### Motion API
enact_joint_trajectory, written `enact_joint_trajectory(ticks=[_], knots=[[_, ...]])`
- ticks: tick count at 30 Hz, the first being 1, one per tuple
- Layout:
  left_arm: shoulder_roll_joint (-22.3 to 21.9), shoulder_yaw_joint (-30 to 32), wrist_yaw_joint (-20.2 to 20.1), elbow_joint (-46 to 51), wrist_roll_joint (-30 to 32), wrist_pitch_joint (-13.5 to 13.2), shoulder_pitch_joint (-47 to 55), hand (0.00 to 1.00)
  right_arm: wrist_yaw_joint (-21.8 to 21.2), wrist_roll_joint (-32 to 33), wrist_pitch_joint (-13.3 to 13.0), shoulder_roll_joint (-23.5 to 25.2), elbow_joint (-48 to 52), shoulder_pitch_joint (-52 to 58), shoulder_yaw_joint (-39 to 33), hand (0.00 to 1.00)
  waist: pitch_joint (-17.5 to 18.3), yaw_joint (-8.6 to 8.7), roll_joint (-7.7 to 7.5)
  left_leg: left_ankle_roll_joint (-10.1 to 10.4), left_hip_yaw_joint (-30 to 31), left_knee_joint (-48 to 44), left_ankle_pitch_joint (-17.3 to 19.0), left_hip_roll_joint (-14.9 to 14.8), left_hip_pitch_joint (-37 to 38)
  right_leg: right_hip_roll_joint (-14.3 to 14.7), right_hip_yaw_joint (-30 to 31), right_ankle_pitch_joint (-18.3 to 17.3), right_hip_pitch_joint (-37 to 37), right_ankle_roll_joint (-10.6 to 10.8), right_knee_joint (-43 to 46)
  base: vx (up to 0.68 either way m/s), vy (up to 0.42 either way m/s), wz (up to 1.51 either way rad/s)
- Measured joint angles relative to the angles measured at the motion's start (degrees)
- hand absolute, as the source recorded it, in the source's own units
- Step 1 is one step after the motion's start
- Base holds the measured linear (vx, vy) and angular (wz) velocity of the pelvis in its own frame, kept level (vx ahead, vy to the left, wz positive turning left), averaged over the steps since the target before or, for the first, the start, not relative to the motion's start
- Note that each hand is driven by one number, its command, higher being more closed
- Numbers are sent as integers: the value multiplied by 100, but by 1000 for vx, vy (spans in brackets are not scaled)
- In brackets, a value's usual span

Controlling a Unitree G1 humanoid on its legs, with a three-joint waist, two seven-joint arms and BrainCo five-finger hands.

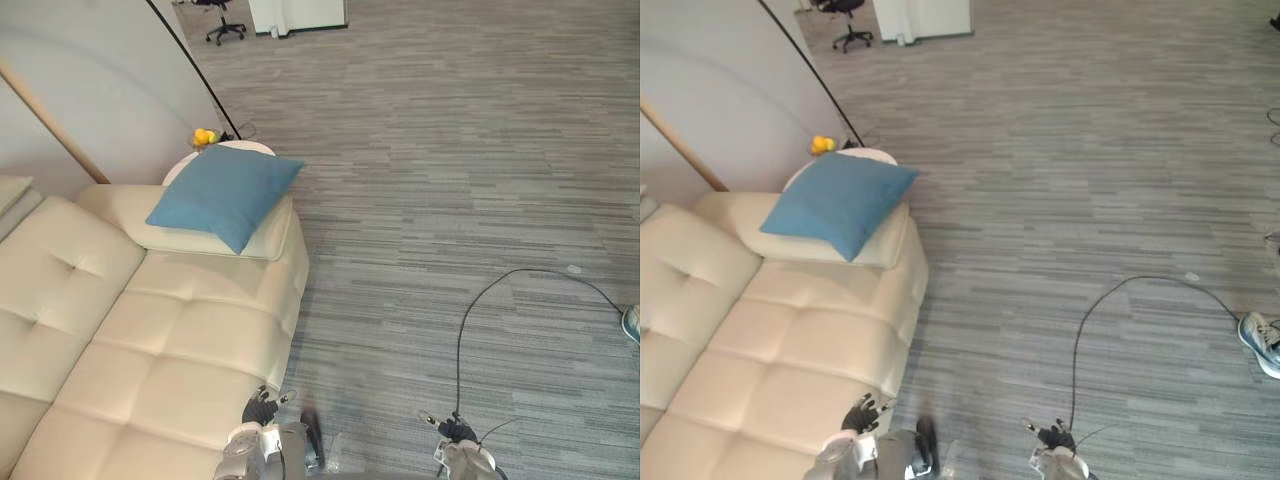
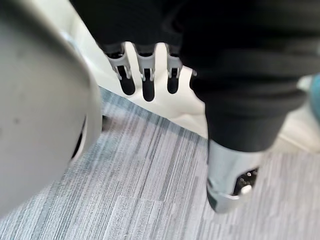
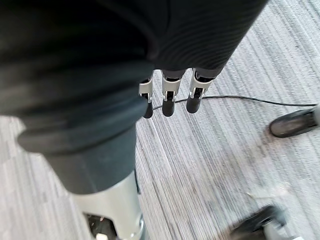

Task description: Pick up cushions and gather them together orderly.

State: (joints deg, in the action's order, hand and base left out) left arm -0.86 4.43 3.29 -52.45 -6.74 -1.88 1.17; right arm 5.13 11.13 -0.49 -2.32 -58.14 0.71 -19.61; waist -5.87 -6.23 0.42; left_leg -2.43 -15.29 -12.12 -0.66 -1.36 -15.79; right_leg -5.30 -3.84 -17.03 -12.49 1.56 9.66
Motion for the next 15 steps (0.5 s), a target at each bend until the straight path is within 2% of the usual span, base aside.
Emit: enact_joint_trajectory(ticks=[1,2,3,4,5,6,7,8,9,11,12,13,14,15], knots=[[24,-12,-12,-15,2,4,0,0,-3,-5,4,11,0,93,-11,0,4,-9,-86,11,-34,-63,179,105,143,-111,157,0,304,198,892,574,224,9],[41,-67,-16,-35,1,5,-6,0,-14,-27,10,35,-5,177,-46,0,-15,-4,-130,-16,-42,-59,337,195,355,-210,211,112,607,517,1859,663,265,13],[58,-128,-16,-45,1,9,-32,0,-14,-60,18,57,-5,259,-45,0,-36,9,-161,-8,-17,-43,500,282,608,-336,280,357,1032,965,2991,638,223,17],[73,-114,-10,-120,1,109,-34,0,-30,-188,27,72,2,329,-31,0,-71,25,-96,12,26,-1,770,326,1171,-509,190,363,1584,959,4334,531,178,7],[73,-115,-10,-128,1,115,-34,0,-31,-199,28,72,4,333,-28,0,-79,25,-80,24,27,13,785,325,1238,-532,150,352,1621,938,4391,496,149,-1],[74,-160,-9,-181,1,131,-12,0,-49,-221,26,58,98,369,23,0,-86,26,-12,66,33,225,836,315,1678,-675,-137,199,1896,732,4502,426,80,2],[89,-195,-4,-186,-1,137,6,0,-59,-225,3,39,118,312,15,0,-122,37,62,67,60,510,836,273,2088,-732,-440,34,2077,521,4169,426,80,8],[97,-204,1,-190,-4,138,7,0,-62,-225,0,37,118,291,12,0,-128,71,77,67,87,593,836,247,2208,-736,-541,9,2174,470,3963,458,-11,37],[128,-204,3,-212,-3,138,5,0,-67,-227,-6,55,115,255,7,0,-126,141,78,68,185,700,839,190,2331,-711,-655,-2,2428,420,3308,377,-98,60],[133,-205,2,-216,-2,137,3,0,-69,-224,-4,60,101,238,-62,0,-124,249,79,218,384,716,1042,16,2446,-505,-532,211,2686,360,2337,383,-150,64],[162,-197,3,-248,0,137,45,0,-67,-222,7,92,66,230,-113,0,-131,269,18,325,491,708,1167,-37,2533,-349,-236,540,2759,346,1672,365,-250,55],[247,-171,1,-264,1,127,75,0,-64,-222,5,162,34,293,-186,0,-124,293,-118,477,594,689,1329,5,2622,-270,114,1149,2744,303,985,365,-250,53],[240,-135,9,-320,2,121,74,0,-78,-175,-1,161,-5,307,-257,0,-124,317,-129,546,688,655,1423,-3,2710,-211,208,1373,2746,230,1165,371,-277,30],[180,-101,16,-404,1,124,100,0,-60,-212,-3,102,-22,275,-313,0,-63,304,33,556,819,601,1443,-146,2790,-104,115,1105,2746,126,1408,408,-280,15]])
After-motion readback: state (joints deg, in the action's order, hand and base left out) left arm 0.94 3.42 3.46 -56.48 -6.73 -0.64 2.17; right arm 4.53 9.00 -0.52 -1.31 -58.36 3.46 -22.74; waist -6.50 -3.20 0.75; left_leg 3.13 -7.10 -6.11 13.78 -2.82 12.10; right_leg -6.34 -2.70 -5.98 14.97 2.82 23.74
